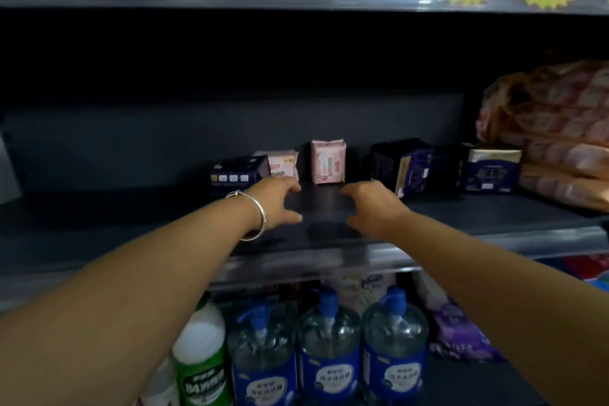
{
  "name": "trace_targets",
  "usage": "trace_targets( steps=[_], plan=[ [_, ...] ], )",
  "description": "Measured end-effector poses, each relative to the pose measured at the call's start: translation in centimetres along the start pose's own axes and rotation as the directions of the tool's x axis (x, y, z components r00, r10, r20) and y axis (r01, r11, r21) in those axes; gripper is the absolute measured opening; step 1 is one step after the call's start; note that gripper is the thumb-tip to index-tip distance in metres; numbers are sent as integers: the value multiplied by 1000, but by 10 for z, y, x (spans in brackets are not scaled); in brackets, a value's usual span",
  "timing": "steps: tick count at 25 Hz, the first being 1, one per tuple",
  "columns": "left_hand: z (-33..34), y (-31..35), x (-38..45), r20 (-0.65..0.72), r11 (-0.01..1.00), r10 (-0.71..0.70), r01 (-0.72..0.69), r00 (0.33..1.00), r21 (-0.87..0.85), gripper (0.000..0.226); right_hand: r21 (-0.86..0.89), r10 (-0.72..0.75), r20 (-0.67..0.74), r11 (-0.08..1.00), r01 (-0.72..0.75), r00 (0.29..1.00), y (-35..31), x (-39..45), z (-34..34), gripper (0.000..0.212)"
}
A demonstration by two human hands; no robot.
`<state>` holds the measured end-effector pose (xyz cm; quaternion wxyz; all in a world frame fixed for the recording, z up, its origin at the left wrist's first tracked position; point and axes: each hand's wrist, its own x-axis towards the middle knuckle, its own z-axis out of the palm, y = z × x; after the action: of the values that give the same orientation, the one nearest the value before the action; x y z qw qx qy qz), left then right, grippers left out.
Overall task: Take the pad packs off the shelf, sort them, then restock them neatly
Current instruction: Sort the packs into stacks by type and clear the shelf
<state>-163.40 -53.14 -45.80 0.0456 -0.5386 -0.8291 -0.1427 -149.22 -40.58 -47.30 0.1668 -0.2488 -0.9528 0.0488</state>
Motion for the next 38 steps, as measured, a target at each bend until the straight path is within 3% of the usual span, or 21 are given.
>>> trace_targets(
  steps=[10, 13, 20, 22, 25, 26, 29, 32, 35, 38],
  plan=[
    [19, -38, 152, -59, 982, -63, 73, 996, 172, 68, -159, -29, -16, 987, 26, 999, 47, 159, 28, 54],
    [22, -45, 179, -82, 972, -103, 118, 991, 202, 62, -236, -44, -50, 971, 31, 998, 55, 186, 35, 68],
    [42, -67, 218, -45, 914, -161, 166, 986, 370, 74, -256, 36, 5, 966, -33, 999, 57, 220, 48, 95],
    [42, -68, 222, -56, 869, -174, 180, 983, 461, 82, -340, 38, -80, 938, -63, 996, 55, 221, 47, 86],
    [39, -66, 224, -69, 847, -181, 191, 981, 495, 83, -422, 12, -184, 902, -90, 983, 55, 218, 41, 46],
    [38, -66, 225, -62, 850, -181, 188, 981, 492, 83, -419, -2, -207, 904, -87, 978, 56, 218, 42, 44],
    [38, -66, 227, -26, 846, -186, 174, 982, 504, 92, -330, -7, -178, 942, -53, 984, 56, 219, 45, 64],
    [38, -64, 227, -15, 835, -196, 175, 981, 522, 98, -342, -10, -153, 939, -44, 988, 55, 219, 50, 69],
    [36, -58, 223, -34, 832, -162, 155, 986, 533, 78, -390, -17, -143, 920, -40, 990, 56, 219, 41, 59],
    [36, -58, 218, -51, 840, -131, 138, 990, 524, 67, -353, -17, -66, 936, -8, 998, 53, 223, 35, 73]
  ],
)
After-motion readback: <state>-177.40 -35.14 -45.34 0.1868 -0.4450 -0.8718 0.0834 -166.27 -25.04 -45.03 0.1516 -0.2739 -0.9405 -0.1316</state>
